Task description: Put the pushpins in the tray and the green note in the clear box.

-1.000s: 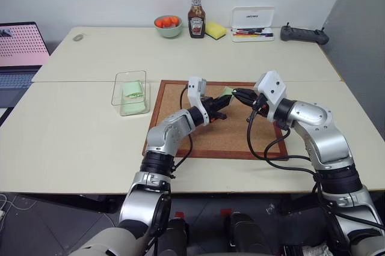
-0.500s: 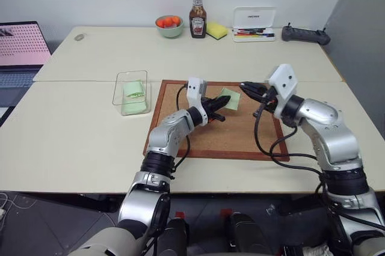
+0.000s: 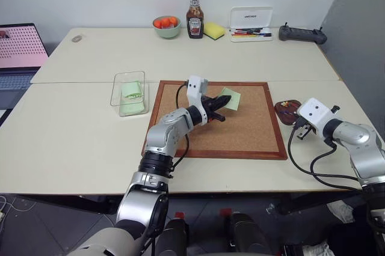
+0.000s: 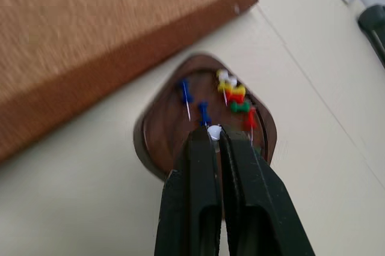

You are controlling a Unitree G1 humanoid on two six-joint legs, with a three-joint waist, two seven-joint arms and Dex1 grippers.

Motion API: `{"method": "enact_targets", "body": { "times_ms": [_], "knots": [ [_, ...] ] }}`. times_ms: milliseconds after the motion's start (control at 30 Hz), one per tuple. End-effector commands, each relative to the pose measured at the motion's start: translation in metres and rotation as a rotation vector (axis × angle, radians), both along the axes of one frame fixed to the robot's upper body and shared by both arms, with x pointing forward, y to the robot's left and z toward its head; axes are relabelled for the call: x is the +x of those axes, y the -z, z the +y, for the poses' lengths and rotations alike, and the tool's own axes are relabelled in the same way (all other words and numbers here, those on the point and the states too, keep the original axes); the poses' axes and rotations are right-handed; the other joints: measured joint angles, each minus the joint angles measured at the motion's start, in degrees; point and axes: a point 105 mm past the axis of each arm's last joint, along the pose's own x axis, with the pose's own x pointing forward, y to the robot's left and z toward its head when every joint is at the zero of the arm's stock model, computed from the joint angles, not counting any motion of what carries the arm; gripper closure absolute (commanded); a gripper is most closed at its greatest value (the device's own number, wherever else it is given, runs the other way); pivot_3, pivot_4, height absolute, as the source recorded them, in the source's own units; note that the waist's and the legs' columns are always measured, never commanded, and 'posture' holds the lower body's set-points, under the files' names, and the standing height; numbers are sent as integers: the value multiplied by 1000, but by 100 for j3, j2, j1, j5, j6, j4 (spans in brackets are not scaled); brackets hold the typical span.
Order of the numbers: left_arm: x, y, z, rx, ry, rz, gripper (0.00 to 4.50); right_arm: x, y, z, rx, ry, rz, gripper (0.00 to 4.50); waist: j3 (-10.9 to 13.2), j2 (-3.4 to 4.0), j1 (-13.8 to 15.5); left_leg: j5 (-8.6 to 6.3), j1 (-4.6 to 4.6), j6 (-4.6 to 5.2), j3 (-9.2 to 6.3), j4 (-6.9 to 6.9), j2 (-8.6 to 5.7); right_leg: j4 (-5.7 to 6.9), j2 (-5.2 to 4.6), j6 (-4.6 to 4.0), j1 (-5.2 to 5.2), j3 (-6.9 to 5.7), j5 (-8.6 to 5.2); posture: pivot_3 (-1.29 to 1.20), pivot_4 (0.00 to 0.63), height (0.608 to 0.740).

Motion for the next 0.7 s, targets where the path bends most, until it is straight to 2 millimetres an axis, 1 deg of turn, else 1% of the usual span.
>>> {"method": "enact_targets", "body": {
  "times_ms": [33, 67, 133, 200, 233, 300, 367, 400, 467, 500, 567, 600, 633, 700],
  "knots": [
    [0, -12, 0, -2, -4, -45, 4421, 8, -11, -3, -2, 10, -47, 4500, 0, 0, 7, 0, -1, 0, 0, 0, -1, 0, 0, 0, 0, 1, 0, 0, 150, 740],
    [0, -12, 0, -2, -7, -45, 4421, 9, -10, -3, -2, 10, -46, 4500, 0, 0, 15, 0, -1, -1, 0, 0, -1, 0, 0, 0, 0, 0, 0, 0, 150, 740],
    [1, -13, 1, -3, -14, -46, 4500, 11, -9, -4, 5, 16, -46, 3990, 0, 0, 27, 0, -2, -1, -2, 0, -1, -1, -1, 0, 0, 0, 0, 0, 150, 740],
    [2, -13, 2, -3, -18, -46, 4500, 13, -8, -5, 17, 24, -41, 3703, 0, 0, 32, 0, -3, -1, -2, 0, -3, -2, -1, 0, 0, 0, 0, 0, 150, 740],
    [2, -14, 2, -3, -20, -46, 4500, 14, -7, -5, 16, 24, -39, 3377, 0, 0, 34, 0, -3, -1, -2, 1, -5, -2, -3, 0, 0, 1, 0, 0, 150, 740],
    [2, -14, 3, -5, -22, -46, 4500, 15, -8, -6, 11, 22, -38, 2973, 0, 0, 36, 0, -3, -1, -3, 1, -4, -2, -3, 0, 1, 0, 0, 0, 150, 740],
    [3, -15, 3, -7, -26, -46, 4500, 16, -11, -6, 10, 23, -46, 2609, 0, 0, 28, 0, -3, -1, -2, 1, -4, -2, -3, 0, 1, 0, 0, 0, 150, 740],
    [3, -15, 4, -9, -28, -47, 4500, 17, -12, -6, 11, 24, -50, 2313, 0, 0, 27, 0, -2, -1, -2, 1, -3, -2, -3, 0, 1, 0, 0, 0, 150, 740],
    [4, -16, 4, -13, -31, -47, 4500, 18, -15, -6, 13, 23, -55, 1935, 0, 0, 26, 0, -1, -1, -2, 1, -3, 0, -2, 0, 1, 0, 0, 0, 150, 740],
    [4, -17, 4, -16, -33, -49, 4500, 19, -18, -6, 18, 22, -64, 1769, 0, 0, 27, 0, -1, -1, -2, 1, -3, 0, -2, 0, 1, 0, 0, 0, 150, 740],
    [6, -22, 6, -22, -42, -60, 4500, 20, -28, -5, 25, 16, -89, 1220, 0, 0, 28, 0, -2, -1, -2, 1, -4, -1, -2, 0, 1, 0, 0, 0, 150, 740],
    [7, -25, 7, -27, -49, -68, 4500, 20, -34, -4, 30, 13, -106, 1068, 0, 0, 28, 0, -2, -1, -2, 1, -4, -2, -2, 0, 1, 0, 0, 0, 150, 740],
    [9, -31, 9, -32, -61, -81, 4500, 20, -42, -3, 43, 8, -125, 793, 0, 0, 28, 0, -3, -1, -2, 1, -4, -2, -2, 0, 1, 0, 0, 0, 150, 740],
    [12, -42, 15, -30, -81, -115, 4500, 20, -55, 1, 72, -7, -157, 442, 1, -1, 28, 0, -3, -1, -3, 1, -3, -2, -2, 0, 1, 0, 0, 0, 150, 740]
  ]
}}
